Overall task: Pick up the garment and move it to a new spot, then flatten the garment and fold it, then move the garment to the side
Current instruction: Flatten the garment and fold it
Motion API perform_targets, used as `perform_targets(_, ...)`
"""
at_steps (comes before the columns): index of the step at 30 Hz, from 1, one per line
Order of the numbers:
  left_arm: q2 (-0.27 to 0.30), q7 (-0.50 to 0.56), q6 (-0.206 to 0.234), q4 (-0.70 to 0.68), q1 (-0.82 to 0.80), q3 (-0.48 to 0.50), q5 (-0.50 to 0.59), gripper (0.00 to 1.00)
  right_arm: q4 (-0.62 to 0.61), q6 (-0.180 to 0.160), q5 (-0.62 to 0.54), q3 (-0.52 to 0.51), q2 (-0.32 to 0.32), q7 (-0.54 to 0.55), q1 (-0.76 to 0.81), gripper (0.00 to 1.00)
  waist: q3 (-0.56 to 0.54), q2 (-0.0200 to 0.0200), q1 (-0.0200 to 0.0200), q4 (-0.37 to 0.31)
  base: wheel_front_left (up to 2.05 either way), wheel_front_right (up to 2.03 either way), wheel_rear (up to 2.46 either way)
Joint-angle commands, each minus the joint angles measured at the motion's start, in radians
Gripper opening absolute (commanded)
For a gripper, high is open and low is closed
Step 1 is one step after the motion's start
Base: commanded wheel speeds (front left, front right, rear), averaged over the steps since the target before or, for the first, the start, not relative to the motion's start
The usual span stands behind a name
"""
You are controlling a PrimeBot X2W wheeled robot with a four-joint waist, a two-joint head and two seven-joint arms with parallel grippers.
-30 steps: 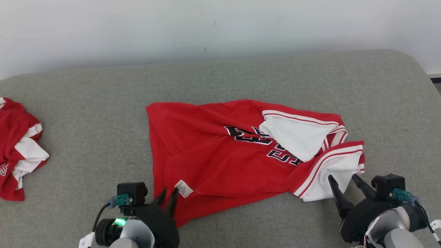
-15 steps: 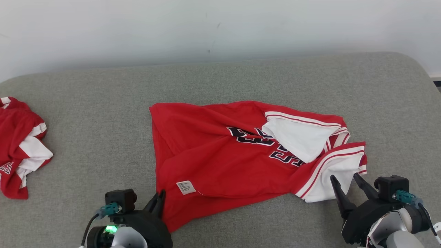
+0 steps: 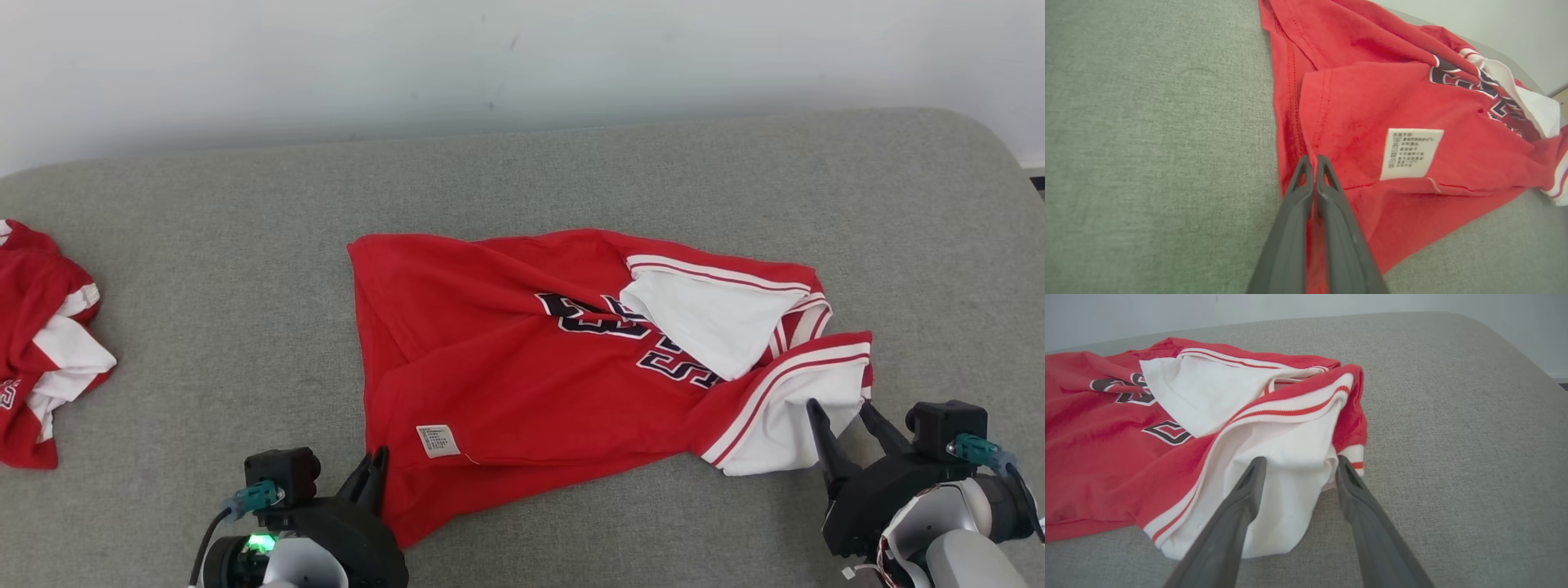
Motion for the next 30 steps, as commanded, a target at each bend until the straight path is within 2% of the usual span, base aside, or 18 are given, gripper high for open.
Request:
perform_targets(1, 0.003, 0.001, 0.001, 0.0, -0.003, -0.001, -0.008, 0.0, 0.005, 0.001, -0.001, 0.002, 0.002, -0.008, -0.007, 0.78, 0.0, -0.0001, 0.0, 0.002, 0.0, 0.0, 0.0)
perform_targets(3, 0.001, 0.002, -0.001, 0.002, -0.005, -0.006, -0.009, 0.0, 0.022, 0.001, -0.002, 0.008, 0.001, -0.007, -0.014, 0.63, -0.001, -0.0001, 0.0, 0.006, 0.0, 0.0, 0.0)
perform_targets(11, 0.007, -0.001, 0.003, 0.004, -0.01, -0.006, -0.017, 0.0, 0.079, 0.001, -0.015, 0.024, -0.011, -0.015, -0.033, 0.78, 0.001, -0.0001, 0.0, 0.007, 0.0, 0.0, 0.0)
perform_targets(13, 0.006, -0.002, 0.004, 0.002, -0.011, -0.008, -0.018, 0.0, 0.097, 0.001, -0.018, 0.028, -0.009, -0.016, -0.044, 0.75, 0.004, -0.0001, 0.0, 0.005, 0.0, 0.0, 0.0)
perform_targets(14, 0.006, -0.002, 0.004, 0.002, -0.013, -0.01, -0.019, 0.0, 0.106, 0.001, -0.02, 0.031, -0.01, -0.014, -0.049, 0.72, 0.005, -0.0001, 0.0, 0.005, 0.0, 0.0, 0.0)
perform_targets(15, 0.005, -0.002, 0.003, 0.003, -0.014, -0.012, -0.02, 0.0, 0.115, 0.001, -0.022, 0.035, -0.011, -0.015, -0.056, 0.64, 0.006, -0.0001, 0.0, 0.006, 0.0, 0.0, 0.0)
perform_targets(16, 0.004, -0.001, 0.002, 0.003, -0.015, -0.014, -0.021, 0.0, 0.123, 0.001, -0.026, 0.038, -0.011, -0.017, -0.063, 0.49, 0.006, -0.0001, 0.0, 0.007, 0.0, 0.0, 0.0)
perform_targets(17, 0.003, -0.001, 0.0, 0.004, -0.017, -0.015, -0.022, 0.0, 0.129, 0.001, -0.028, 0.042, -0.012, -0.021, -0.067, 0.45, 0.006, -0.0001, 0.0, 0.009, 0.0, 0.0, 0.0)
perform_targets(18, 0.003, -0.001, -0.001, 0.006, -0.018, -0.017, -0.023, 0.0, 0.135, 0.001, -0.029, 0.047, -0.012, -0.026, -0.07, 0.36, 0.005, -0.0001, 0.0, 0.011, 0.0, 0.0, 0.0)
perform_targets(19, 0.002, -0.002, -0.003, 0.008, -0.018, -0.018, -0.024, 0.0, 0.141, 0.001, -0.028, 0.05, -0.012, -0.028, -0.07, 0.31, 0.004, -0.0001, 0.0, 0.013, 0.0, 0.0, 0.0)
perform_targets(20, 0.002, -0.003, -0.003, 0.009, -0.018, -0.019, -0.024, 0.0, 0.145, 0.001, -0.028, 0.054, -0.013, -0.032, -0.07, 0.19, 0.002, -0.0001, 0.0, 0.015, 0.0, 0.0, 0.0)
perform_targets(22, 0.002, -0.007, -0.002, 0.012, -0.014, -0.019, -0.024, 0.0, 0.144, 0.001, -0.028, 0.062, -0.014, -0.048, -0.064, 0.02, -0.003, -0.0001, 0.0, 0.018, 0.0, 0.0, 0.0)
perform_targets(27, 0.006, -0.024, -0.001, 0.001, -0.001, -0.005, -0.039, 0.0, 0.114, 0.001, -0.007, 0.07, -0.02, -0.062, -0.036, 0.0, -0.02, -0.0001, 0.0, 0.018, 0.0, 0.0, 0.0)
perform_targets(30, -0.005, -0.048, -0.014, -0.032, 0.005, 0.024, -0.085, 0.0, 0.05, 0.001, 0.041, 0.084, -0.023, -0.049, -0.024, 0.0, -0.028, -0.0001, 0.0, 0.014, 0.0, 0.0, 0.0)
